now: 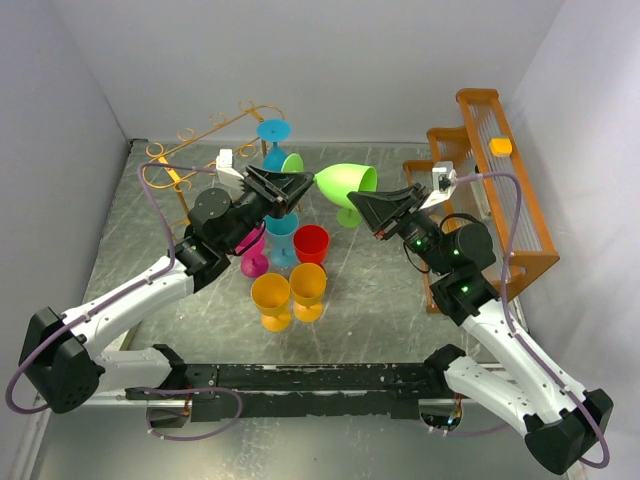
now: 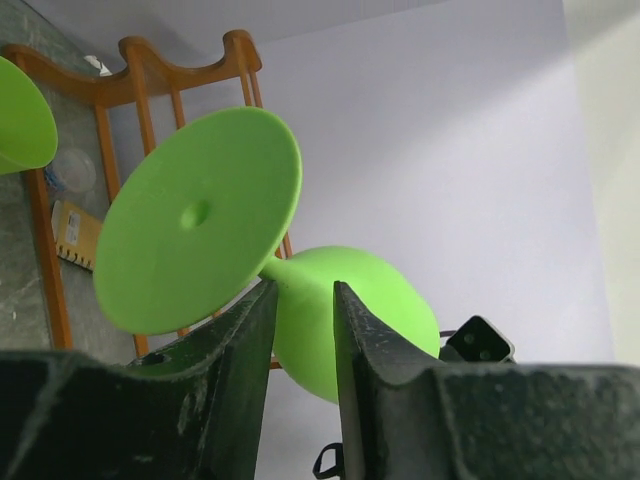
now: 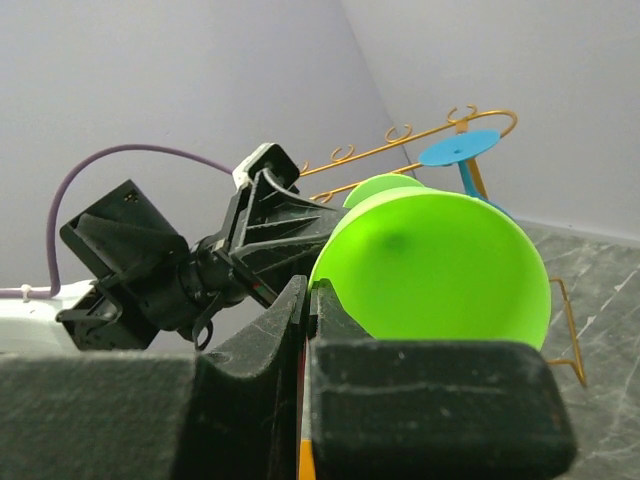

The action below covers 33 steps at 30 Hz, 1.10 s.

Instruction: Place the wine glass upside down on the wine glass rack

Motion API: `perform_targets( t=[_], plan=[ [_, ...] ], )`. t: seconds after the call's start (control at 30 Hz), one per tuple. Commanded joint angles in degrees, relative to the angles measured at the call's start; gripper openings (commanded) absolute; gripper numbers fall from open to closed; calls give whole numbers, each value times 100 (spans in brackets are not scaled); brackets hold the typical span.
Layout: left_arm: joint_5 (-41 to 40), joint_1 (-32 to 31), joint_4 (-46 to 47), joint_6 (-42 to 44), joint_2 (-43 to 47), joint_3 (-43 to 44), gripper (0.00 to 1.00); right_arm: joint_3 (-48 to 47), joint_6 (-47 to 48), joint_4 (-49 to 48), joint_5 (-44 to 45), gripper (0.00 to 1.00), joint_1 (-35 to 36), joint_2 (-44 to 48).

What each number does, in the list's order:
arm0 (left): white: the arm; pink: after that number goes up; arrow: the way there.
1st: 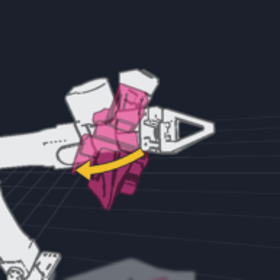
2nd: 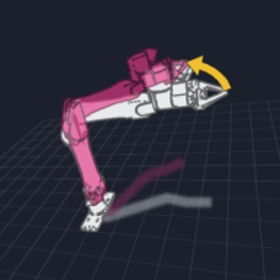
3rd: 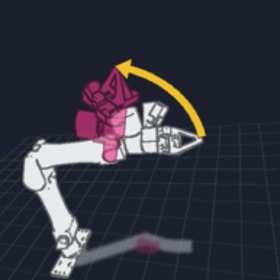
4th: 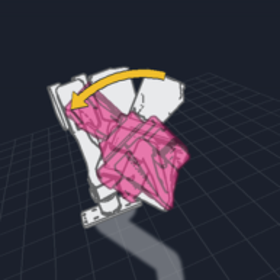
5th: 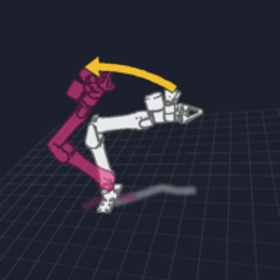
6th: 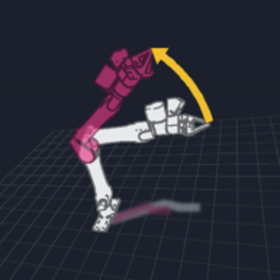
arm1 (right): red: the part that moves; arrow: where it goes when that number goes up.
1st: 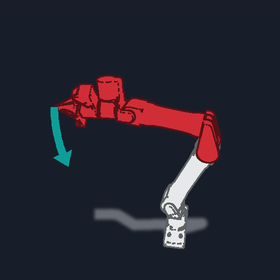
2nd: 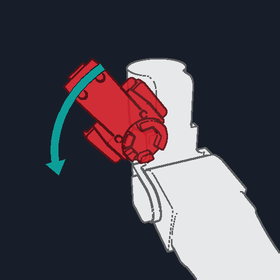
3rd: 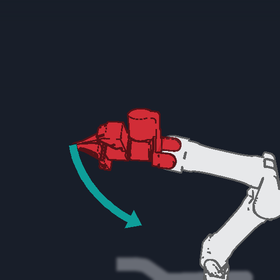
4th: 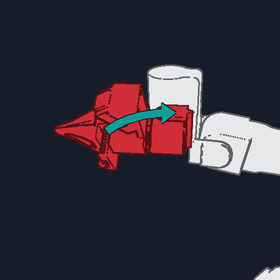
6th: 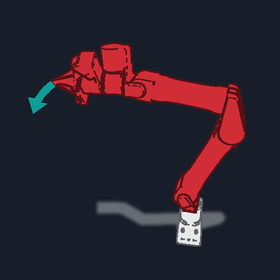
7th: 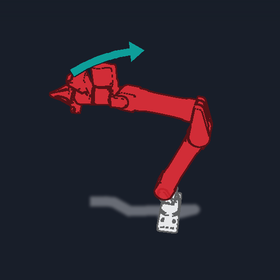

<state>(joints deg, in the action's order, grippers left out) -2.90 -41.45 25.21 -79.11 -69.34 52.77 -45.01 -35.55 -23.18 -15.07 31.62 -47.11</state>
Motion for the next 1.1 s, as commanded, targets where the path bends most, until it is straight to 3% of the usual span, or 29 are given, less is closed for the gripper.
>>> perform_targets(
  t=[0.0, 0.23, 0.87, 1.07],
  plan=[
    [-314, -10, -21, -418, 35, 169, 40, 59, 26, -461, -573, 0, 35, -15],
    [-651, -10, -328, -587, 91, 216, 49, 133, -1, -751, -950, 0, 38, -87],
    [-876, 22, -544, -902, -66, 353, 48, 167, -56, -1071, -1402, 0, 38, -214],
    [-922, 77, -388, -817, 6, 295, 22, 170, -22, -965, -1358, 0, 44, -209]
  ],
)
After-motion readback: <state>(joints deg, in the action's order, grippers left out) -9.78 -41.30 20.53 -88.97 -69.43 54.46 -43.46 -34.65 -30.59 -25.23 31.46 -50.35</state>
